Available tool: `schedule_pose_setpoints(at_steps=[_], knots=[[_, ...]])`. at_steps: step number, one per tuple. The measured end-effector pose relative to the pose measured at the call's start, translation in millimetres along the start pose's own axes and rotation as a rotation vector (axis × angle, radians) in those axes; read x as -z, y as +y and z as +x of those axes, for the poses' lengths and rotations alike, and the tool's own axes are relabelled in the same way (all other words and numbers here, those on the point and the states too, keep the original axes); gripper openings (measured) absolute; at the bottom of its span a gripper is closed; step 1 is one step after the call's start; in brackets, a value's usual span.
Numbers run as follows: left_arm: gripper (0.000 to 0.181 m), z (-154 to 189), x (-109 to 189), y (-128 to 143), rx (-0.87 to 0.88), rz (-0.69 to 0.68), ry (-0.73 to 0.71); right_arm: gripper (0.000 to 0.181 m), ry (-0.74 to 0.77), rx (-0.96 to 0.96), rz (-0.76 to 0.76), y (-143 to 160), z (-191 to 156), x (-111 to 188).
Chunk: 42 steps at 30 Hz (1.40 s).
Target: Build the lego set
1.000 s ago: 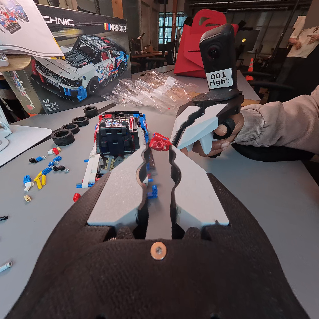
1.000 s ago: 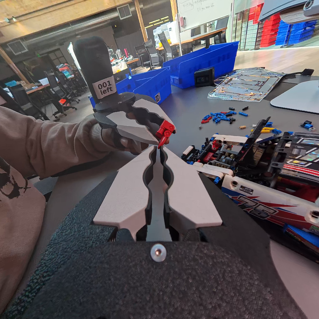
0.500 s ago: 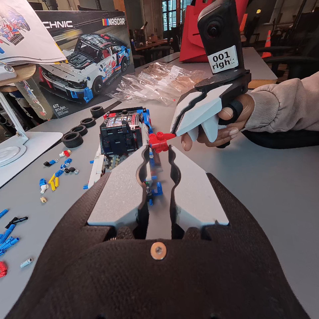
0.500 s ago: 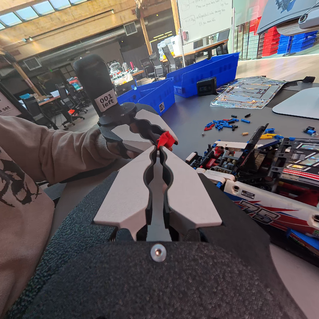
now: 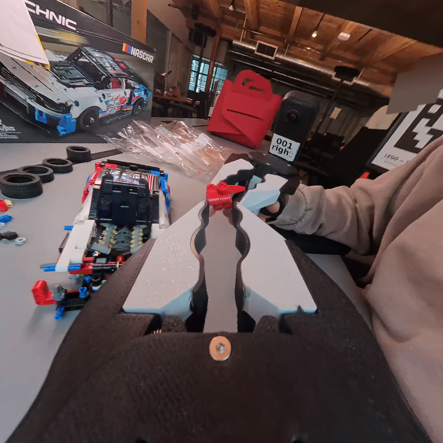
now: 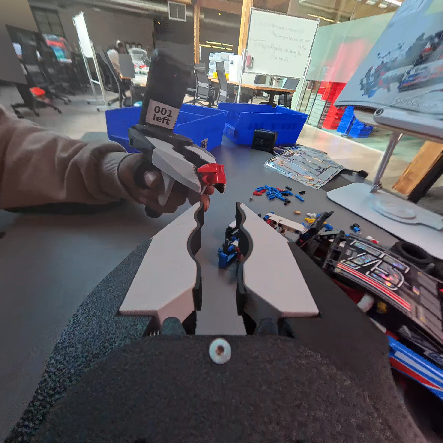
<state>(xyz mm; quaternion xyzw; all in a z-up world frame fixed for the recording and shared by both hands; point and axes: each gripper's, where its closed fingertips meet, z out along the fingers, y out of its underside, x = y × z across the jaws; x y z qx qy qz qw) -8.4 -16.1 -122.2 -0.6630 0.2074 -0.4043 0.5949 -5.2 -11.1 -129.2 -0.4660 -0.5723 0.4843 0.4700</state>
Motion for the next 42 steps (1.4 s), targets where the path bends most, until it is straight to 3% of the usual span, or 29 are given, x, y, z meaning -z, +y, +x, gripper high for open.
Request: schedule_pose_setpoints(at_steps=[9,12,15,18,21,25,28,31,42], knots=[[0.017,10.0,-8.7,-1.6,0.496,0.101,0.173,0.028,0.205,0.501,-0.064,-7.2,-5.5,-5.3],[0.017,13.1,-13.0,2.8,0.584,0.103,0.203,0.014,0.249,0.551,-0.066,-7.7,-4.2,-6.6],[0.017,14.4,-14.0,5.3,0.638,0.095,0.228,0.012,0.191,0.473,-0.067,-4.5,-5.2,-5.0],[0.029,20.0,-11.4,3.5,0.637,0.070,0.282,0.012,0.129,0.340,-0.037,-6.8,-3.8,-0.2],[0.041,14.4,-4.8,3.3,0.500,0.030,0.233,0.013,-0.003,0.105,0.003,-11.4,-6.6,6.2],[0.040,10.4,1.7,-1.4,0.317,0.014,0.167,0.013,-0.265,-0.305,0.086,-21.7,-20.3,14.0],[0.037,17.3,2.7,-5.8,0.244,0.025,0.175,0.013,-0.377,-0.450,0.120,-27.5,-27.8,17.2],[0.036,26.2,2.0,-7.7,0.231,0.025,0.210,0.012,-0.448,-0.497,0.102,-26.5,-37.2,17.2],[0.018,40.0,-2.1,5.0,0.225,-0.071,0.255,0.013,-0.440,-0.440,0.007,-9.3,-42.2,12.6]])
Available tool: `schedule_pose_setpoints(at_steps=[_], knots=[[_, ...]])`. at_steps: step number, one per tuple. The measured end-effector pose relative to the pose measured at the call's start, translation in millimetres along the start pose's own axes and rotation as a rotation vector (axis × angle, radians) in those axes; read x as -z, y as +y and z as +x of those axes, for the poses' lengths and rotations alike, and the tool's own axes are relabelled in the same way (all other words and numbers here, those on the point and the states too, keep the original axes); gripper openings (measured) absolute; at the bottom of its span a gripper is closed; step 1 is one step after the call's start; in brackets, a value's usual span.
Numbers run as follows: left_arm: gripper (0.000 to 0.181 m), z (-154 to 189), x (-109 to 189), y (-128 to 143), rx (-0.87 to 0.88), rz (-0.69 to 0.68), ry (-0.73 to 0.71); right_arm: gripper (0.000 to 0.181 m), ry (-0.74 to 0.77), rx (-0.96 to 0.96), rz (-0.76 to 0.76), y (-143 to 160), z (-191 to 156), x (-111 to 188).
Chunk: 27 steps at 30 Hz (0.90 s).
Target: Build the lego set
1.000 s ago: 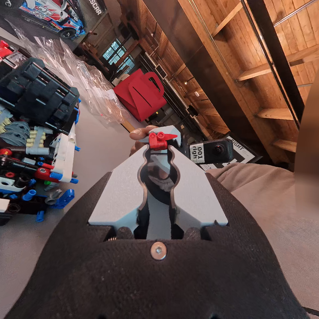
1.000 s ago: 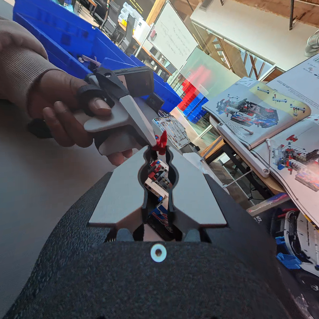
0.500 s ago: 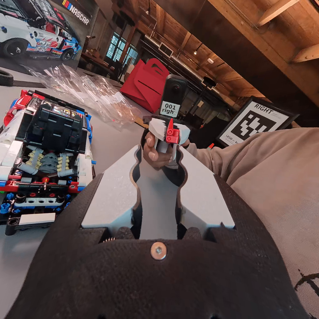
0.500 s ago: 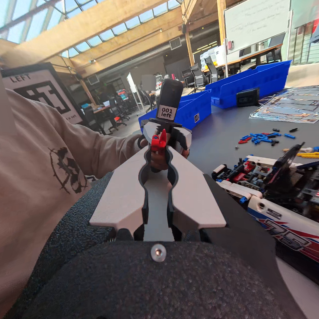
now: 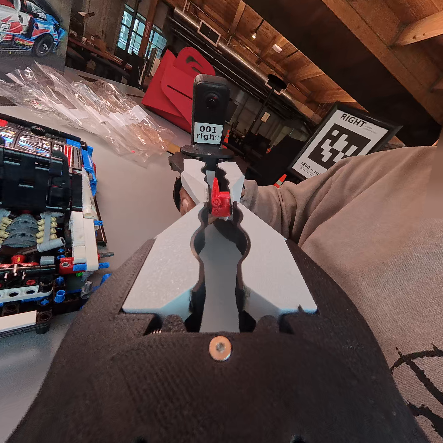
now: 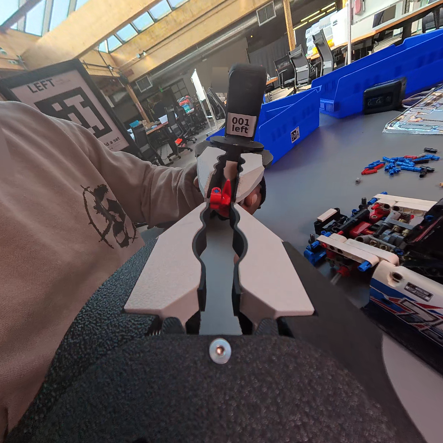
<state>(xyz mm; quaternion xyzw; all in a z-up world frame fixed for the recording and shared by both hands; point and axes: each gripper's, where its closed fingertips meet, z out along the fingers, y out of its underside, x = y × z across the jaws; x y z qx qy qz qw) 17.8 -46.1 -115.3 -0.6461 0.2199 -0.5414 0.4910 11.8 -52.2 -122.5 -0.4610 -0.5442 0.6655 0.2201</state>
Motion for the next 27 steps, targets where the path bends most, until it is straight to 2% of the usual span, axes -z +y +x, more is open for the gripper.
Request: schedule_pose_setpoints(at_steps=[12,27], knots=[[0.013,-10.8,0.1,0.9,0.005,0.003,-0.061,0.013,0.080,0.033,-0.016,2.5,12.8,1.2],[0.013,-12.5,1.2,-3.1,0.002,0.030,-0.069,0.011,0.103,0.052,-0.015,3.5,16.7,1.3]])
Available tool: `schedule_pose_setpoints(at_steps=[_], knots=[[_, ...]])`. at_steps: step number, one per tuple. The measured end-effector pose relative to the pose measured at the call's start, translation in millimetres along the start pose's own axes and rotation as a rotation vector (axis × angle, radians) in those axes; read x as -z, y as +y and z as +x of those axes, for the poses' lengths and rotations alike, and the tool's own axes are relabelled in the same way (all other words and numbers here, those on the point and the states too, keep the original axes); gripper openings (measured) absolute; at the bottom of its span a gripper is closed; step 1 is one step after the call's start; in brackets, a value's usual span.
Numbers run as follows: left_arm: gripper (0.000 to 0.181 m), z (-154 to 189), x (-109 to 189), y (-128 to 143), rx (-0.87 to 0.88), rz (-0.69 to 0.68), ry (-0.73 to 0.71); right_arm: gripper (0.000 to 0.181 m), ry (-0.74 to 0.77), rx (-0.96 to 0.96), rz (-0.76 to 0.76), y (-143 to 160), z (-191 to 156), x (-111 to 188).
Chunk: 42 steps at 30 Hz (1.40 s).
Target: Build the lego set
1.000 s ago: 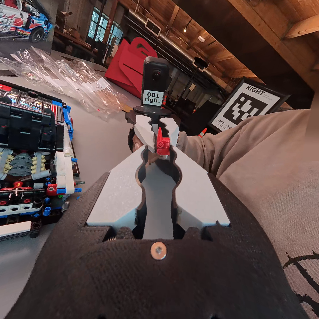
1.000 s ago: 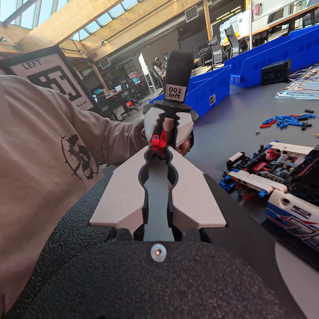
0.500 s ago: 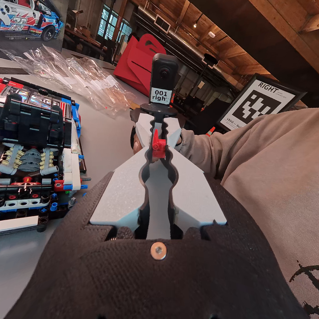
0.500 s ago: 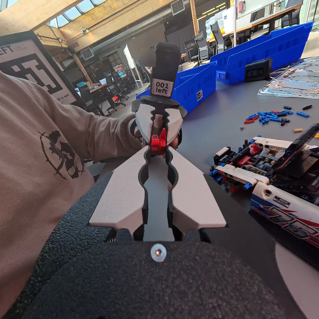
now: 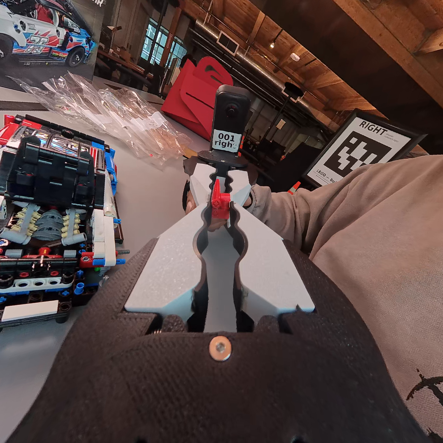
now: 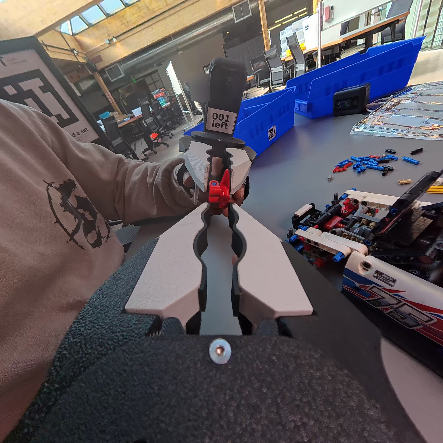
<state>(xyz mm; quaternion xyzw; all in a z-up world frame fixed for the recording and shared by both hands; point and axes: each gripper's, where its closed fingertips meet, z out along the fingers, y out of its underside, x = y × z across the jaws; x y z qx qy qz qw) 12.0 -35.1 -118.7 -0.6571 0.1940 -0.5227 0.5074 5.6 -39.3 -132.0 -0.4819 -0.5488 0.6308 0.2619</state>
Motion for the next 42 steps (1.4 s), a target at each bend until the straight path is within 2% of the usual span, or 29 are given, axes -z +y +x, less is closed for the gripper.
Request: schedule_pose_setpoints(at_steps=[2,42], knots=[[0.013,1.4,-0.4,-0.1,0.003,0.002,0.009,0.004,0.011,0.008,0.001,-0.3,1.5,0.7],[0.012,0.2,0.8,1.7,-0.030,-0.018,-0.009,0.004,0.017,0.044,0.003,-1.5,2.3,4.0]])
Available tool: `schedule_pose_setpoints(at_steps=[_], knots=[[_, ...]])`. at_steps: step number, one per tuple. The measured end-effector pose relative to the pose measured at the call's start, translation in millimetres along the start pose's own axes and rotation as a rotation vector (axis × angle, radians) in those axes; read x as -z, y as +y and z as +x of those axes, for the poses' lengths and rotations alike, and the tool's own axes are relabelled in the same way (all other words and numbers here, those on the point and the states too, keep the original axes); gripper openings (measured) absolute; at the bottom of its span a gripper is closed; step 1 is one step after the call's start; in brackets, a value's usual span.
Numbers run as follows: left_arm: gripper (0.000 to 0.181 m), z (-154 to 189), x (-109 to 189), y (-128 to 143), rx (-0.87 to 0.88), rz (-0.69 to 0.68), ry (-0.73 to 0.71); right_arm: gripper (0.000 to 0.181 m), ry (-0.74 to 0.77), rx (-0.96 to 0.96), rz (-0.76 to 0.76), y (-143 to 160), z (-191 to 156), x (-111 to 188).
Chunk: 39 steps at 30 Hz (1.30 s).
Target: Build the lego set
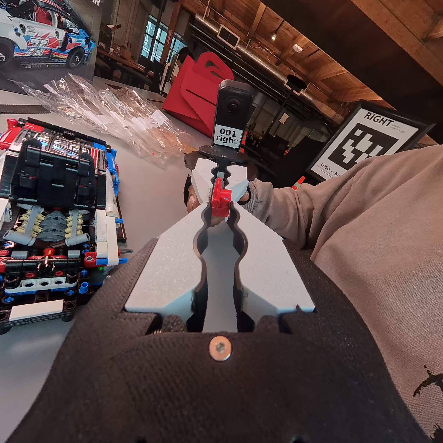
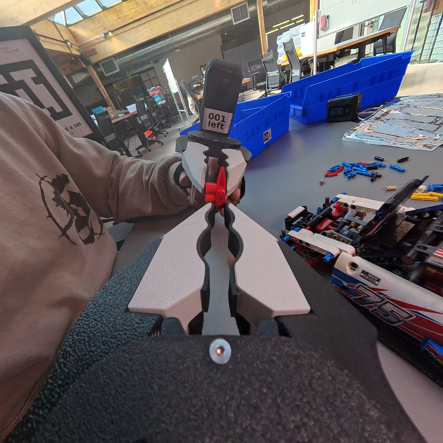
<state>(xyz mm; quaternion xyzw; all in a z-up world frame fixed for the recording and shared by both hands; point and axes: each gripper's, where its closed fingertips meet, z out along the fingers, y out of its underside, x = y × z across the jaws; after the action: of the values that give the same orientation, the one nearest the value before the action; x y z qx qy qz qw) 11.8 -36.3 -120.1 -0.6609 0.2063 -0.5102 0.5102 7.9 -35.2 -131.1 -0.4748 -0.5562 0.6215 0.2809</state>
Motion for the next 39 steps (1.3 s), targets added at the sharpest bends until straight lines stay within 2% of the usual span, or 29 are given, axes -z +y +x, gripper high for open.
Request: schedule_pose_setpoints(at_steps=[9,10,11,17,24,27,33,35,39], knots=[[0.011,-4.7,1.4,-3.1,-0.043,0.014,-0.046,0.004,0.054,0.014,0.017,-3.5,6.7,0.4],[0.010,-5.4,2.3,-4.8,-0.050,0.024,-0.053,0.005,0.069,0.018,0.021,-4.4,8.6,0.6],[0.000,-6.5,4.1,-8.0,-0.056,0.042,-0.064,0.005,0.080,0.028,0.022,-5.0,9.9,1.1],[0.000,-11.0,7.0,-10.4,-0.079,0.046,-0.096,0.003,0.102,0.064,0.020,-6.0,9.7,-0.1],[0.000,-37.0,25.5,-22.0,-0.056,0.089,-0.223,0.003,0.200,0.064,0.024,-12.0,30.2,14.5],[0.000,-53.9,34.1,-20.2,-0.062,0.070,-0.311,0.005,0.275,0.110,-0.086,3.8,44.8,18.9],[0.006,-70.0,41.6,-15.9,-0.104,0.027,-0.403,0.014,0.363,0.282,-0.514,74.8,58.5,5.0],[0.007,-70.9,41.5,-15.0,-0.113,0.018,-0.412,0.017,0.411,0.294,-0.596,83.9,65.6,-0.6],[0.008,-68.0,39.4,-13.1,-0.129,-0.002,-0.407,0.019,0.459,0.264,-0.643,82.8,74.1,-8.9]])
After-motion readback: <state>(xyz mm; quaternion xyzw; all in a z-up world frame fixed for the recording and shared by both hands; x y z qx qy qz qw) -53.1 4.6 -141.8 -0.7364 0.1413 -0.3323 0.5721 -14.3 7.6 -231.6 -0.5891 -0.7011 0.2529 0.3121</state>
